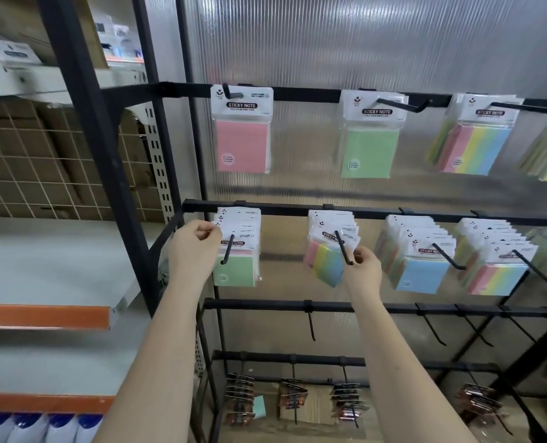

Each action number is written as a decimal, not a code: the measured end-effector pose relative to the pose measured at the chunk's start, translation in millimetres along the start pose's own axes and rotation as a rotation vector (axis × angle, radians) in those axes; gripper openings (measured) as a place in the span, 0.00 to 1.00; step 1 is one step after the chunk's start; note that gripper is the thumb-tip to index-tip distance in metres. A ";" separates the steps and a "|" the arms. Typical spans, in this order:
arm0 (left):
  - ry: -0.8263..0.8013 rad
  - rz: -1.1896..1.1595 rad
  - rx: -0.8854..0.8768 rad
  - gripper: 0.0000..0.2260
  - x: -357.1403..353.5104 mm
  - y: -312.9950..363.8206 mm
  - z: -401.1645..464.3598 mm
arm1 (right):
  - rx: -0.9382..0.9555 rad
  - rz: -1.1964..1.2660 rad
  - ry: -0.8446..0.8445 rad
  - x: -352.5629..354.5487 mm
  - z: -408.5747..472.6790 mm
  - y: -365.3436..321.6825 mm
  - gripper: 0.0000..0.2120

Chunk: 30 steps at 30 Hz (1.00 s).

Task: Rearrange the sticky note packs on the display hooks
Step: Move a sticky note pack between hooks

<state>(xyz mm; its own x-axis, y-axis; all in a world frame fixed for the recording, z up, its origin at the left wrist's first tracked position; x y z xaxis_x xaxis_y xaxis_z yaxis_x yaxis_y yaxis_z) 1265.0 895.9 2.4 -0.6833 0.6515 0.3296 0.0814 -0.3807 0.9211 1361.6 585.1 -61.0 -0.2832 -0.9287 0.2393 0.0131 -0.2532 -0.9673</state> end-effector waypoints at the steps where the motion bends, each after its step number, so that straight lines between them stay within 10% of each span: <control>1: -0.003 0.003 0.003 0.04 -0.4 -1.7 0.3 | 0.002 0.016 -0.019 -1.5 -1.5 -1.1 0.10; 21: -0.189 0.063 0.186 0.18 -32.2 -58.1 1.7 | 0.060 -0.109 0.141 34.0 -41.7 -28.5 0.16; 30: 0.054 0.002 0.096 0.06 -24.6 -60.1 -13.0 | 0.121 -0.326 0.065 47.8 -54.5 -55.0 0.18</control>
<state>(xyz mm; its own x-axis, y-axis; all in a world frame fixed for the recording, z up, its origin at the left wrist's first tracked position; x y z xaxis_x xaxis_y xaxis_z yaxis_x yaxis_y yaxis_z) 1267.5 894.2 -63.8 -0.7209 0.6135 0.3223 0.1505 -0.3154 0.9369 1295.0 569.4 -0.9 -0.3519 -0.7752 0.5245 0.0244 -0.5678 -0.8228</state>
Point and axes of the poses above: each hand's wrist, its own z-axis towards the middle knuckle, its own x-axis out of the back of the hand, y = z × x, the point moved 8 cm from there along z, towards the middle knuckle, and after that the axes turned 1 degree about x, right-handed, at the moved point
